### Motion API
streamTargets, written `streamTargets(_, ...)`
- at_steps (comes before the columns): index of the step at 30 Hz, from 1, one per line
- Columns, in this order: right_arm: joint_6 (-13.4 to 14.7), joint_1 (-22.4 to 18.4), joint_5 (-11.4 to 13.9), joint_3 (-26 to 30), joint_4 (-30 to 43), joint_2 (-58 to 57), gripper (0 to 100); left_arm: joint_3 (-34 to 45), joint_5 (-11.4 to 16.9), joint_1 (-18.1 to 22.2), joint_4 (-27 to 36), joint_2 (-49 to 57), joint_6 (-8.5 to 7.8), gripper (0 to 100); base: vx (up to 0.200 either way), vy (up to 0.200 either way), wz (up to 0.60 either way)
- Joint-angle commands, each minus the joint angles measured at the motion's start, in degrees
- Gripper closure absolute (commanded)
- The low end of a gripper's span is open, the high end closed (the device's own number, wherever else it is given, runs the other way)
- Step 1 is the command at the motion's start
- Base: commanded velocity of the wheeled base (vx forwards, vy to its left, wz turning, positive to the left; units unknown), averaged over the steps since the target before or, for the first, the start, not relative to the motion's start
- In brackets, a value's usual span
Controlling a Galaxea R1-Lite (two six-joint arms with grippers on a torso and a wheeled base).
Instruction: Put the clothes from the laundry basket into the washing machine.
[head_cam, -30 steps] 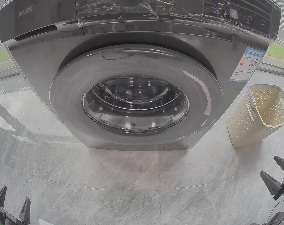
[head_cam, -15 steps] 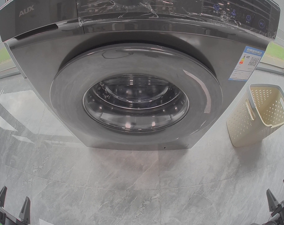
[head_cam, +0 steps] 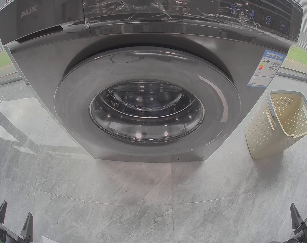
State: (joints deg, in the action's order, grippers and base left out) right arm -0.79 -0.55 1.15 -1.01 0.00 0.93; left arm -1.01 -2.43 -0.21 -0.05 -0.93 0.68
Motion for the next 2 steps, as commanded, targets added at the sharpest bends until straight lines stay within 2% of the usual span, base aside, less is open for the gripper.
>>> streamTargets(1, -0.1, -0.1, 0.0, 0.9, 0.0, -0.2, 0, 1.0, 0.0, 0.0, 0.0, 0.6, -0.16, 0, 0.0, 0.0, 0.0)
streamTargets(2, -0.1, -0.1, -0.1, 0.9, 0.0, -0.2, 0, 1.0, 0.0, 0.0, 0.0, 0.6, -0.24, 0, 0.0, 0.0, 0.0)
